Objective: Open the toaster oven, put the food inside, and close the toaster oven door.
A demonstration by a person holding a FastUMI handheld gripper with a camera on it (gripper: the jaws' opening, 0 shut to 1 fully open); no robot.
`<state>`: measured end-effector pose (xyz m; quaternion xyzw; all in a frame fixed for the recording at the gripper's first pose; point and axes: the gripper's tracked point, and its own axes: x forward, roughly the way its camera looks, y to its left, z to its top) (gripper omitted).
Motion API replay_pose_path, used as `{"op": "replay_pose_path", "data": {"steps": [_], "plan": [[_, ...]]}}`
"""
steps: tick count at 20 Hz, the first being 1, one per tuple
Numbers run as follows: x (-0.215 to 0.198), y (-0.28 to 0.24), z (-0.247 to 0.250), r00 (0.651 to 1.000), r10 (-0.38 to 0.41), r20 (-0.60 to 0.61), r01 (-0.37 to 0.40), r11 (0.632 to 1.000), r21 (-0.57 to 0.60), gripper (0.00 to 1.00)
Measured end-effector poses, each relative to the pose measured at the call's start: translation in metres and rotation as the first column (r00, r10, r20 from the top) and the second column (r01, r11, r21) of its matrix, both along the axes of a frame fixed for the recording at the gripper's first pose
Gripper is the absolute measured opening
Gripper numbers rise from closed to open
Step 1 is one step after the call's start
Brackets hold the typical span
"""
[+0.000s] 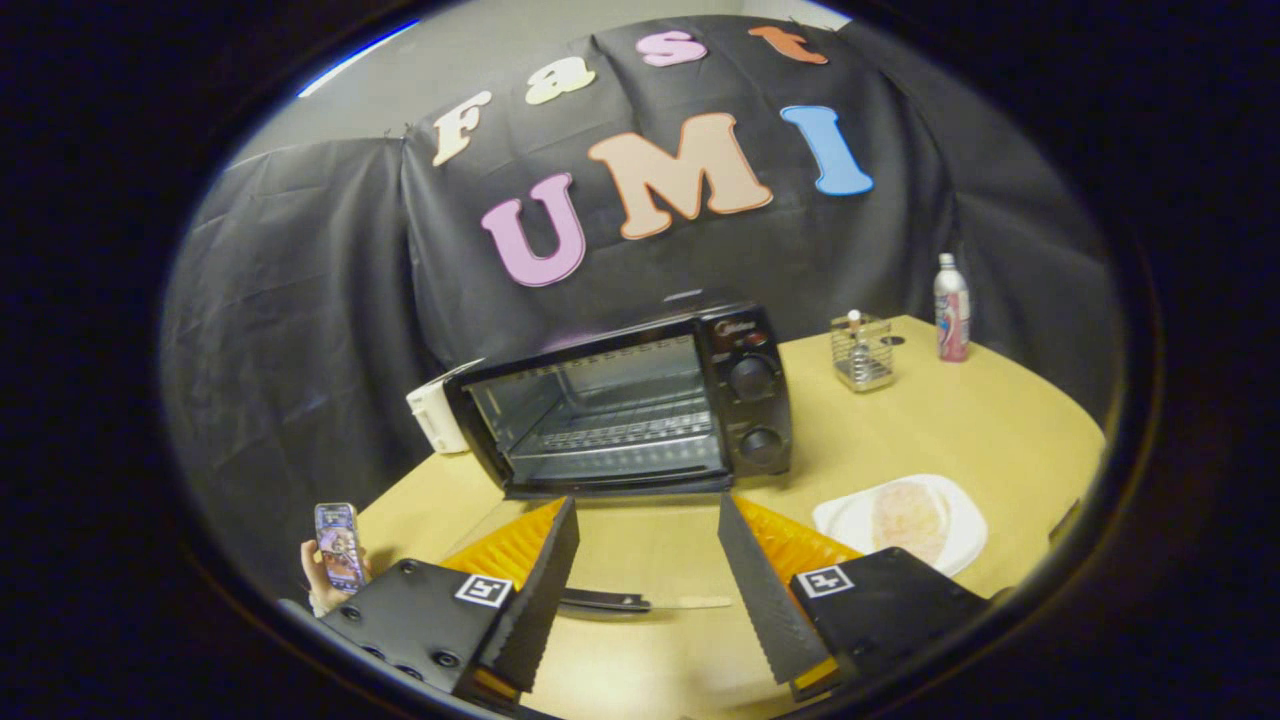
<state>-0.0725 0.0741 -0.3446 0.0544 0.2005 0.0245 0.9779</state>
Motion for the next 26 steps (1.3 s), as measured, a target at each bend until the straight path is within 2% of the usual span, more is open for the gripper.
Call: {"op": "replay_pose_path", "data": {"steps": [4,7,14,24,26], "plan": [[0.002,-0.081,0.006,0.988,-0.156,0.015,0.156,0.979,-0.13,0.87],[-0.001,-0.123,-0.011,0.97,-0.241,-0.02,0.234,0.956,-0.178,0.87],[-0.013,-0.157,-0.066,0.942,-0.303,-0.144,0.274,0.943,-0.189,0.87],[-0.006,-0.168,-0.103,0.923,-0.317,-0.218,0.273,0.939,-0.208,0.88],[-0.001,-0.169,-0.104,0.923,-0.318,-0.215,0.273,0.937,-0.216,0.81]]}}
